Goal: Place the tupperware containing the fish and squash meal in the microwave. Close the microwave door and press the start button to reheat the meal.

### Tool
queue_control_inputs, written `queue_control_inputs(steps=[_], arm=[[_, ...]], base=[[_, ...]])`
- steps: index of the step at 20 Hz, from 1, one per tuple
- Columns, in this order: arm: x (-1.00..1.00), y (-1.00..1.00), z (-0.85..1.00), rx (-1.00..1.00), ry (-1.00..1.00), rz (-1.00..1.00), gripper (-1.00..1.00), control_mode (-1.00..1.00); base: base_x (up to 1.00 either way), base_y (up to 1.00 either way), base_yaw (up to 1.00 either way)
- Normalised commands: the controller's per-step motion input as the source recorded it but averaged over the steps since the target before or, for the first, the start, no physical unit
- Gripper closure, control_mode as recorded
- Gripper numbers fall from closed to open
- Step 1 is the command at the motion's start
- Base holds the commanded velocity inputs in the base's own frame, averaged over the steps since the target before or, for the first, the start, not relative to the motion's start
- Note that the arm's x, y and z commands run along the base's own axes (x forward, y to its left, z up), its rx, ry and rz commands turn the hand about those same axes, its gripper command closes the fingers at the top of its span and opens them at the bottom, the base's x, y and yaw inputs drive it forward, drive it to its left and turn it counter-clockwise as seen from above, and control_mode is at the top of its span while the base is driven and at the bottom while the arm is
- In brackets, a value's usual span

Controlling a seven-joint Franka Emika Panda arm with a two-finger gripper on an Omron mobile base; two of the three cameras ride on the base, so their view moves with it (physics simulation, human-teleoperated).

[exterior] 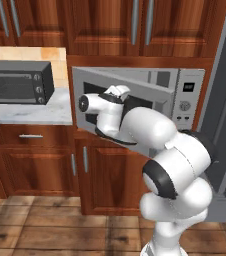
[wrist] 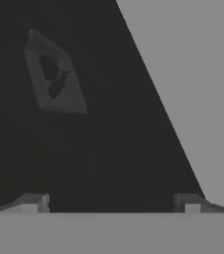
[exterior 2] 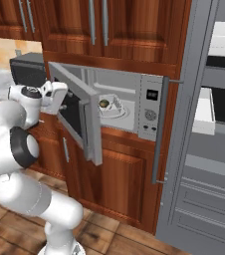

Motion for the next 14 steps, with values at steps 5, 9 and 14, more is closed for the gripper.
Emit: queue_control_inputs(steps=[5,9,14], arm=[[0.58,-0.24,-0.15,0.0,-0.17,0.04,-1.0,-1.0],[0.59,-0.29,-0.16,0.0,-0.15,0.03,-1.0,-1.0],[0.58,-0.26,-0.04,0.0,-0.06,0.01,-1.0,-1.0]], base=[[0.0,0.0,0.0],[0.0,0.0,0.0],[0.0,0.0,0.0]])
